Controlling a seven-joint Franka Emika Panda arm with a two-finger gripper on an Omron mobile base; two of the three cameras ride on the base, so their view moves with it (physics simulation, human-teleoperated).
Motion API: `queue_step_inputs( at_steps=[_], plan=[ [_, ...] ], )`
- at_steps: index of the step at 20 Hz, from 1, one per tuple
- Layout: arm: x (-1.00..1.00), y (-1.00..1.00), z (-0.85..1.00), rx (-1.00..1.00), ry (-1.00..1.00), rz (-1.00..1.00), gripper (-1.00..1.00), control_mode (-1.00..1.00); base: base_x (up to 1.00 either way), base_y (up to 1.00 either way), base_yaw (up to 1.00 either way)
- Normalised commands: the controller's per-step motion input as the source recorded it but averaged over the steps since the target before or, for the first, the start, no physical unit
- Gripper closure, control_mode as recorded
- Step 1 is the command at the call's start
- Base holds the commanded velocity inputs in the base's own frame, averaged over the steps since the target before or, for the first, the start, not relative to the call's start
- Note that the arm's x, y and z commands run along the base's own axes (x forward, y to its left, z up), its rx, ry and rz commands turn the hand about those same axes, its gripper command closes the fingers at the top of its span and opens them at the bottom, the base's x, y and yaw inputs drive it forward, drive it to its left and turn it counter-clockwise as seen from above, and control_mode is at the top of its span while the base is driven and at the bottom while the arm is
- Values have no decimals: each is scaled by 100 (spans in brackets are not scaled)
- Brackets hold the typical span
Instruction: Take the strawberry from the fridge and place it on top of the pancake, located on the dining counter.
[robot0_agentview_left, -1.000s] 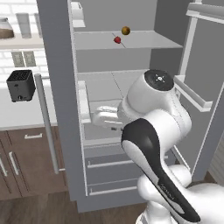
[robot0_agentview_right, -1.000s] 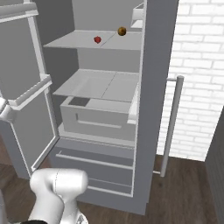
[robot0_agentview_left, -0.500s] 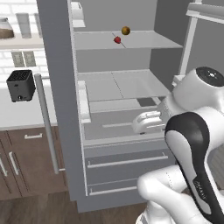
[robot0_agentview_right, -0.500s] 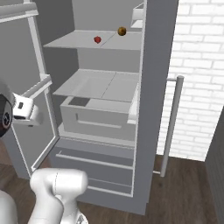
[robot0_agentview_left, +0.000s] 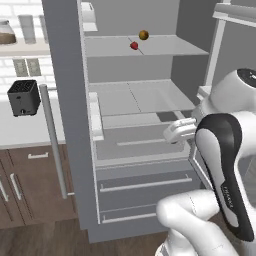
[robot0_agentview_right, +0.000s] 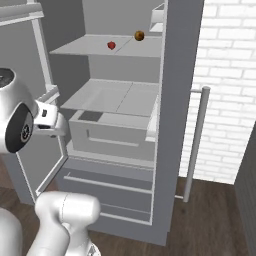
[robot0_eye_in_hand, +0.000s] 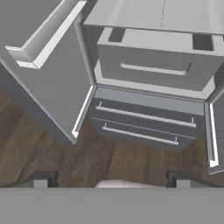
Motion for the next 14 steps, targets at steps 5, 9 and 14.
queue_step_inputs(
  at_steps=[5, 9, 14],
  plan=[
    [-6, 0, 0, 0, -12, -48, -100, -100, 0, 0, 0],
    [0, -13, 0, 1, -4, -19, -100, -100, 0, 0, 0],
    [0, -42, 2, 5, 0, 13, -100, -100, 0, 0, 0]
  ],
)
